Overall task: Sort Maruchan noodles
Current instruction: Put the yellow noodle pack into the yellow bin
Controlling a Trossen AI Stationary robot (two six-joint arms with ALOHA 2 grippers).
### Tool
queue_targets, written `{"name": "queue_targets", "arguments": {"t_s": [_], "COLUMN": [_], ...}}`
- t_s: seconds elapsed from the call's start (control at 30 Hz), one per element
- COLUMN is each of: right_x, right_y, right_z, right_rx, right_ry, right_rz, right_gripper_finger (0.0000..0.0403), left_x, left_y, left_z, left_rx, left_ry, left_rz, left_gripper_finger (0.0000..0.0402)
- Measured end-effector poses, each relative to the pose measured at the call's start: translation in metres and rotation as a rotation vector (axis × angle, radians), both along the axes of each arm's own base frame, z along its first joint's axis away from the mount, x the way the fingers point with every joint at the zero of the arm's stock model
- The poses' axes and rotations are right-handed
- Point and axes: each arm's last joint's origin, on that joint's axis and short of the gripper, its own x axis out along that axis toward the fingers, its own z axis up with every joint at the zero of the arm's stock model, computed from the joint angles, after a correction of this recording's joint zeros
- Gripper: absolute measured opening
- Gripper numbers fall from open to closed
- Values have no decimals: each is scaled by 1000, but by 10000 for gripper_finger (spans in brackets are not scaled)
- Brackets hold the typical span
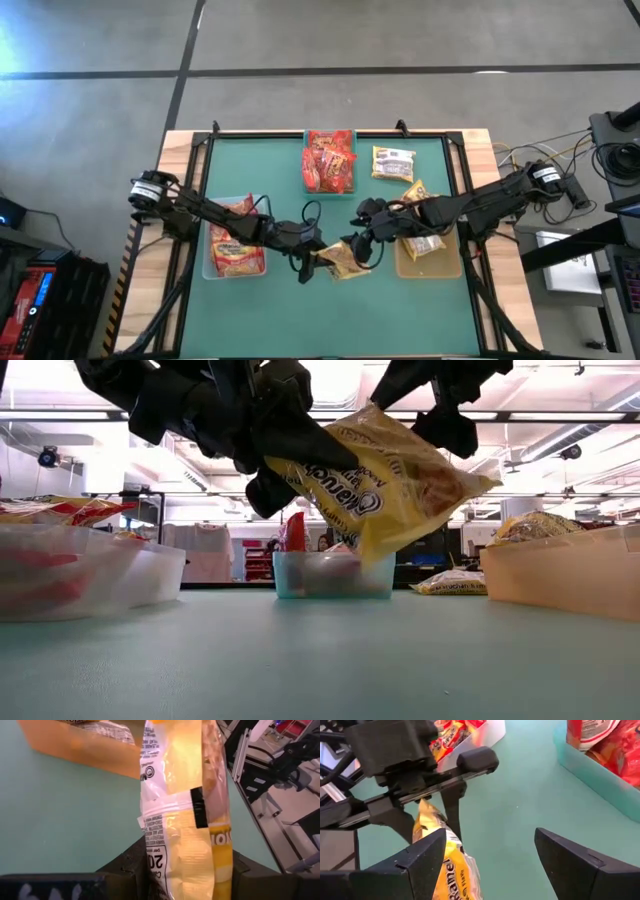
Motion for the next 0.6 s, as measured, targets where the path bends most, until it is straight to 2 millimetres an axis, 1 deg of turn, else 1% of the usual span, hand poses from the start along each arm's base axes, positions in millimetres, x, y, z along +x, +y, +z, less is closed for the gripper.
{"name": "queue_targets", "arguments": {"t_s": [0.17, 0.33, 0.5, 0.6], "right_x": [0, 3, 2, 1], "right_y": [-2, -1, 3, 6], "right_z": [4, 11, 9, 8], "right_rx": [-42, -63, -38, -33], "right_ry": [13, -2, 9, 15], "right_rz": [23, 45, 92, 111], "right_gripper_finger": [299, 294, 291, 296], "left_x": [-1, -1, -1, -2], "left_y": [-2, -3, -2, -1], "left_z": [-2, -2, -1, 2], "left_rx": [4, -1, 6, 32], "left_ry": [20, 21, 18, 2], "left_rz": [-6, -4, 5, 25], "left_gripper_finger": [128, 128, 128, 128]}}
